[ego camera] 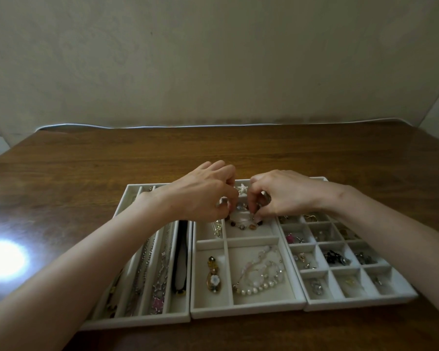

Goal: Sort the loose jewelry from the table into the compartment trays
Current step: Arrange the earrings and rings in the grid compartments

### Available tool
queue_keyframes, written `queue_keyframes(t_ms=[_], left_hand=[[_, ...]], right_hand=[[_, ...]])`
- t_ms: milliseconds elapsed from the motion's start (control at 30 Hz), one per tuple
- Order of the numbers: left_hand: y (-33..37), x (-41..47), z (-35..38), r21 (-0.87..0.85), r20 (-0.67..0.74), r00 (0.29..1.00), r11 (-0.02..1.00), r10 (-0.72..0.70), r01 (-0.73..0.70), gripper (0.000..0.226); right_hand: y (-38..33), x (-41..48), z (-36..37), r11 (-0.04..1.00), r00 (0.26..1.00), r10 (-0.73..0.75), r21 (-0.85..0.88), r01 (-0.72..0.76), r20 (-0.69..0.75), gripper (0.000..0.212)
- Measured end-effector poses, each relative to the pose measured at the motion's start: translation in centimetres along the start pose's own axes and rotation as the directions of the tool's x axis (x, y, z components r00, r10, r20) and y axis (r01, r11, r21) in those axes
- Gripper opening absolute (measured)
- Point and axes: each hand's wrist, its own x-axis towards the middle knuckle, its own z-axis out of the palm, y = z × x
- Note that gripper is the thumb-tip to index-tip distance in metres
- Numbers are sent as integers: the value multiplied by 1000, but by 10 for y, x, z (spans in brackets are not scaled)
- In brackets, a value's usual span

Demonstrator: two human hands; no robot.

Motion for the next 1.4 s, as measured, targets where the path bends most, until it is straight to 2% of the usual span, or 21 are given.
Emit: queue_keyframes(t_ms=[100,200,267,300,400,500,600,700,867,1000,1067,1167,1267,1400], left_hand=[[0,-1,0,-5,10,1000,1000,5,-5,25],[0,0,-1,-77,44,999,997,-2,5,16],[0,1,-2,-139,57,998,990,1,7,15],[1,2,-2,-166,66,998,986,2,9,17],[3,3,-4,-197,114,993,980,9,14,23],[3,3,-3,-109,131,991,994,17,-2,21],[2,0,0,16,39,999,999,27,-28,30],[2,-1,1,131,-59,997,990,57,-48,39],[4,-1,2,192,-112,991,980,68,-46,38],[4,0,3,102,-52,998,994,42,-37,30],[3,0,4,48,-10,999,998,31,-31,26],[3,0,4,-20,29,999,1000,15,-15,24],[5,1,1,-120,56,998,993,17,-10,26],[6,1,-2,-204,151,988,979,16,16,27]], right_hand=[[1,-3,-4,989,1000,5,148,-4,-11,12],[3,-11,-9,946,994,-33,324,-1,100,8],[3,-16,-11,928,988,-53,371,-5,145,10],[4,-16,-11,926,992,-45,379,-4,121,14],[5,-12,-9,954,1000,14,301,-5,-28,25],[3,-6,-2,992,994,14,126,-1,-104,18],[1,-4,3,999,991,-10,-49,3,-132,12],[-1,-5,1,993,991,-12,-119,-4,-133,15],[0,-7,-4,999,999,20,-27,-20,-26,16],[0,-9,-5,998,998,19,65,-23,54,27],[0,-10,-5,986,995,-1,168,-16,101,30],[1,-12,-5,952,999,-12,307,-4,52,32],[4,-10,-5,968,998,12,251,3,-61,31],[4,-8,-2,997,998,24,72,-19,-66,31]])
